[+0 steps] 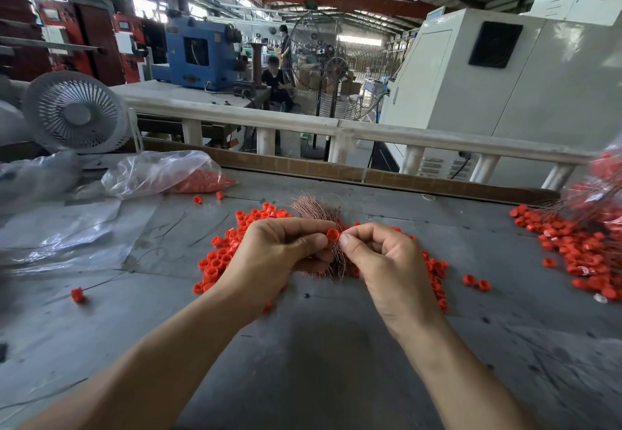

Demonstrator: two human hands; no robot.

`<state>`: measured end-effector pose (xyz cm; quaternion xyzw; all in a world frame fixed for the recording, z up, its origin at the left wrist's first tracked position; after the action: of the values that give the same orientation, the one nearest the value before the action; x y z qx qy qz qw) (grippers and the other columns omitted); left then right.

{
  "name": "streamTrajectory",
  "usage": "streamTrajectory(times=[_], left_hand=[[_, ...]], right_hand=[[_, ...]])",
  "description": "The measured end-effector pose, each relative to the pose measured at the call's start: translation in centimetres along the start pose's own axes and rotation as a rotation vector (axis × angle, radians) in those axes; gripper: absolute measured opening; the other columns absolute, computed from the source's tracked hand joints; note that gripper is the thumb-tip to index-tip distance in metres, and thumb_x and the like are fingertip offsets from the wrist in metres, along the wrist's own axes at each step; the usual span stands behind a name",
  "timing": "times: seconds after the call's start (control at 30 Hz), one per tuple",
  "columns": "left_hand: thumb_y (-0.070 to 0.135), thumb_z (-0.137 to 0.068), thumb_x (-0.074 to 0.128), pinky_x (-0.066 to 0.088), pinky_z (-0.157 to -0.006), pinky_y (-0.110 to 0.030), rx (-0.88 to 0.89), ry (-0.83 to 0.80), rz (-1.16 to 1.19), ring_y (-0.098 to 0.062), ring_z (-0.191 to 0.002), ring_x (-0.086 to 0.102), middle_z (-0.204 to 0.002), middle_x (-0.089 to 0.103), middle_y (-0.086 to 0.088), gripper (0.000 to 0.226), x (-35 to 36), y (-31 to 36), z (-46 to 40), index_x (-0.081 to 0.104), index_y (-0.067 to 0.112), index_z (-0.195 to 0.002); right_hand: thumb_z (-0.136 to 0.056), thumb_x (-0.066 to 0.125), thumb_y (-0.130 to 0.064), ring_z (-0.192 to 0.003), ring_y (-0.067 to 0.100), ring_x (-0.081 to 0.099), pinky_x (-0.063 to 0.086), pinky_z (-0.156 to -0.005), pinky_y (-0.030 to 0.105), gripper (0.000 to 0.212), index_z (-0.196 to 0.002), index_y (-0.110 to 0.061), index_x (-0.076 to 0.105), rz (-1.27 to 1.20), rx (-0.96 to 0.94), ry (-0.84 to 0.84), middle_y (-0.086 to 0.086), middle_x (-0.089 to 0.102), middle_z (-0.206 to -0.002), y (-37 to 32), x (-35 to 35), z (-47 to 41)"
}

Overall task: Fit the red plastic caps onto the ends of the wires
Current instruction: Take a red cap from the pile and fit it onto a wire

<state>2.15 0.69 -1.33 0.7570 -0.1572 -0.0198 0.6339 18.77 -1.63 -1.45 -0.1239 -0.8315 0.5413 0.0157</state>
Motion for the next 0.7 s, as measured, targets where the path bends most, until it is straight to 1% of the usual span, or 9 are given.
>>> streamTrajectory(times=[0.17,0.37,0.53,0.7], left_hand=[[0.015,-0.077,0.073,0.063,-0.076,-0.033,-0.003,-0.016,-0.005,-0.024,-0.081,0.075,-0.090,0.076,-0.020,0.024,-0.10,0.05,0.03,0.081,0.012,-0.099],[0.014,-0.076,0.074,0.063,-0.075,-0.033,-0.023,-0.003,0.034,-0.025,-0.080,0.074,-0.089,0.076,-0.021,0.024,-0.07,-0.03,0.01,0.079,0.008,-0.099],[0.014,-0.077,0.074,0.063,-0.072,-0.032,-0.025,-0.006,0.064,-0.022,-0.076,0.073,-0.084,0.075,-0.016,0.017,-0.02,-0.01,0.01,0.080,0.010,-0.093],[0.014,-0.077,0.074,0.063,-0.071,-0.032,-0.032,-0.014,0.094,-0.022,-0.076,0.073,-0.085,0.075,-0.016,0.016,0.03,-0.04,0.03,0.080,0.011,-0.091]], right_hand=[[-0.092,0.074,-0.013,-0.047,0.002,0.040,0.034,-0.046,0.015,0.016,-0.079,-0.021,0.075,0.010,0.004,-0.002,-0.011,0.054,-0.052,-0.05,0.00,0.09],[-0.093,0.073,-0.015,-0.051,-0.001,0.043,0.037,-0.050,0.012,0.015,-0.078,-0.018,0.075,0.012,0.039,-0.015,-0.014,0.056,-0.054,0.06,0.09,0.09],[-0.096,0.068,-0.014,-0.052,-0.001,0.043,0.036,-0.053,0.012,0.015,-0.082,-0.016,0.074,-0.027,0.085,-0.057,-0.017,0.053,-0.054,0.18,0.22,0.03],[-0.095,0.068,-0.013,-0.052,-0.002,0.046,0.037,-0.052,0.010,0.018,-0.081,-0.020,0.075,-0.046,0.092,-0.070,-0.017,0.056,-0.055,-0.22,0.28,0.17]])
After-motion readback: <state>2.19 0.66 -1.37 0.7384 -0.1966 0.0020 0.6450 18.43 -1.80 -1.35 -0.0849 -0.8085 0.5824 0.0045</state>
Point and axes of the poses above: each hand's wrist, its own z-axis away from the middle knuckle, its own x-axis out of the palm, y = z × x, the point moved 2 cm from there along -z, towards the middle knuckle
